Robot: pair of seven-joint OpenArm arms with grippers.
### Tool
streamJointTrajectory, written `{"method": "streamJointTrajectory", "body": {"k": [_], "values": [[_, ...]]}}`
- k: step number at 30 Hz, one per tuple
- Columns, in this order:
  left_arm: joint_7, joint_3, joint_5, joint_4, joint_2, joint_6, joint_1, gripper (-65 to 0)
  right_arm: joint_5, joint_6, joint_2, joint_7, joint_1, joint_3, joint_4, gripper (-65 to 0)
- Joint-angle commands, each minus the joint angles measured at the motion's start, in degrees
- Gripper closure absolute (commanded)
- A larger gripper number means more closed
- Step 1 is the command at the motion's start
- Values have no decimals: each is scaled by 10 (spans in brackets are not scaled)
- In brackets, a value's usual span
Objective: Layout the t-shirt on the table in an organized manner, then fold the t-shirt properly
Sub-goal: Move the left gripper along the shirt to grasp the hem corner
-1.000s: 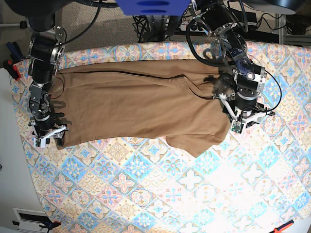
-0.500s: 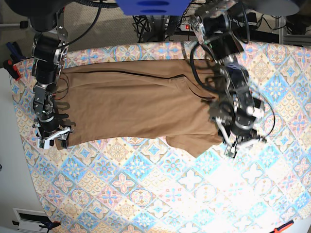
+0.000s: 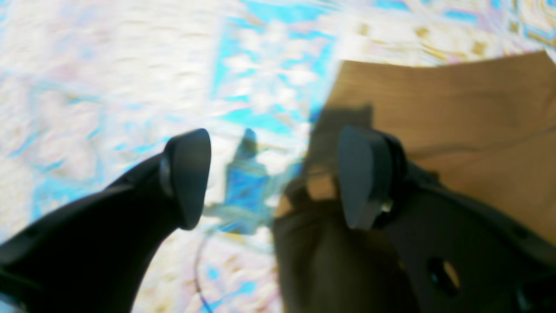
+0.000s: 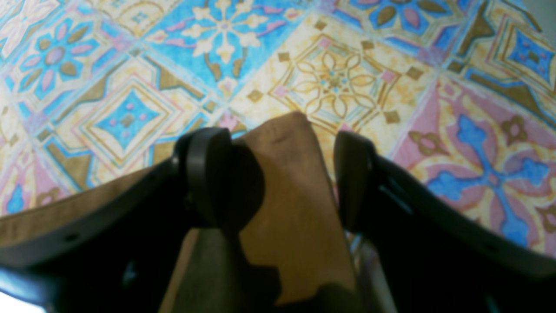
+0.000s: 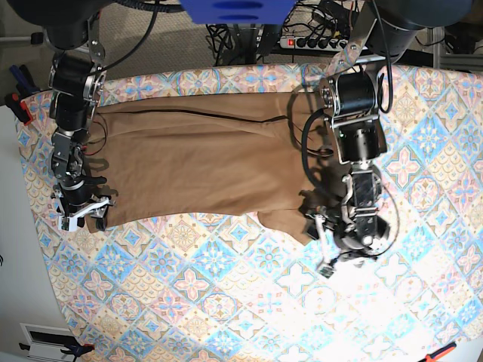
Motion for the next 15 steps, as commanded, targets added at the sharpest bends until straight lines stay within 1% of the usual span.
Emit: {"method": "streamJointTrajectory", "body": {"k": [1,3,7,10,12,15], "values": [[-9,3,-4,-13,-1,3,-27,-448,-4,10,-1,-30,4,-3,2,-359],[-30,3,-4,-53,2,3,-40,-448,-4,10,-1,-30,2,-3,2,-359],[-122,0,-2,-135,1,3,-43,-448,-4,10,-1,-30,-34,-3,2,-359],[-168,3,0,-199,-1,3,-43,-448,-4,10,-1,-30,-55,-2,2,-359],[-173,2,0,-224,-2,3,-44,-448,-4,10,-1,-30,-59,-2,2,-359],[-174,-1,-3,-227,-2,3,-44,-448,-4,10,-1,-30,-59,-1,2,-359]]}}
